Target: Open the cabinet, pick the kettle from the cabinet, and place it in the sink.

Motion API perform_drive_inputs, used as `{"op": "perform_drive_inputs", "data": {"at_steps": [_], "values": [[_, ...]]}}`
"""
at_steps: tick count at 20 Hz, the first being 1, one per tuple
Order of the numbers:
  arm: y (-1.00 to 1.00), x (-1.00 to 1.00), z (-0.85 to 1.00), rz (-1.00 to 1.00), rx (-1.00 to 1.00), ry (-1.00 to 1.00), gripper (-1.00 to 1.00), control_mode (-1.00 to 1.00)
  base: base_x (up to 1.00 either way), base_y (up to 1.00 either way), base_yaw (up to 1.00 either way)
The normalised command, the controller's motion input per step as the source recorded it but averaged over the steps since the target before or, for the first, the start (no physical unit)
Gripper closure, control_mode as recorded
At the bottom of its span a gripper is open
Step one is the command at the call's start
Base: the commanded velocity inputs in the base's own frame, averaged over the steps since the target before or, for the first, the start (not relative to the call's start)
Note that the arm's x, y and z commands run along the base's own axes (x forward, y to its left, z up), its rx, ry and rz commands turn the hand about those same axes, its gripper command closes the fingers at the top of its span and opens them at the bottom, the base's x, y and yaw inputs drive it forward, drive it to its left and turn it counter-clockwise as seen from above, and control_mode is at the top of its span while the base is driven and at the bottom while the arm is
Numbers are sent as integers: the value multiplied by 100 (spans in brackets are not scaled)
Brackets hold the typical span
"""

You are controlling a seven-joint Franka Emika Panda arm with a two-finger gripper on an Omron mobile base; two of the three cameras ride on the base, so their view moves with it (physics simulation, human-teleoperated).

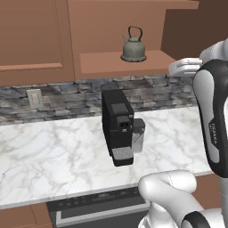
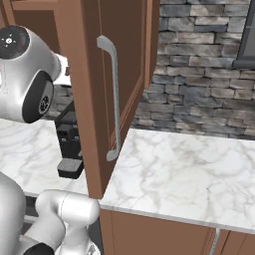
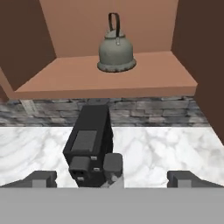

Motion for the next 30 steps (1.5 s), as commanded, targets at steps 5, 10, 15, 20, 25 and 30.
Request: {"op": "perform_drive_inputs", "data": {"at_steps": [5,10,15,20,25,30], "values": [[1,37,0,4,0,-20,-100,-100,0,0,0],[5,42,11,0,0,-1,-100,-100,0,0,0],[4,44,14,0,-1,4,-100,-100,0,0,0],[0,38,2,2,0,0,-100,-100,0,0,0],[0,44,1,0,0,0,-100,-100,0,0,0],[3,42,0,0,0,-4,-100,-100,0,0,0]]}}
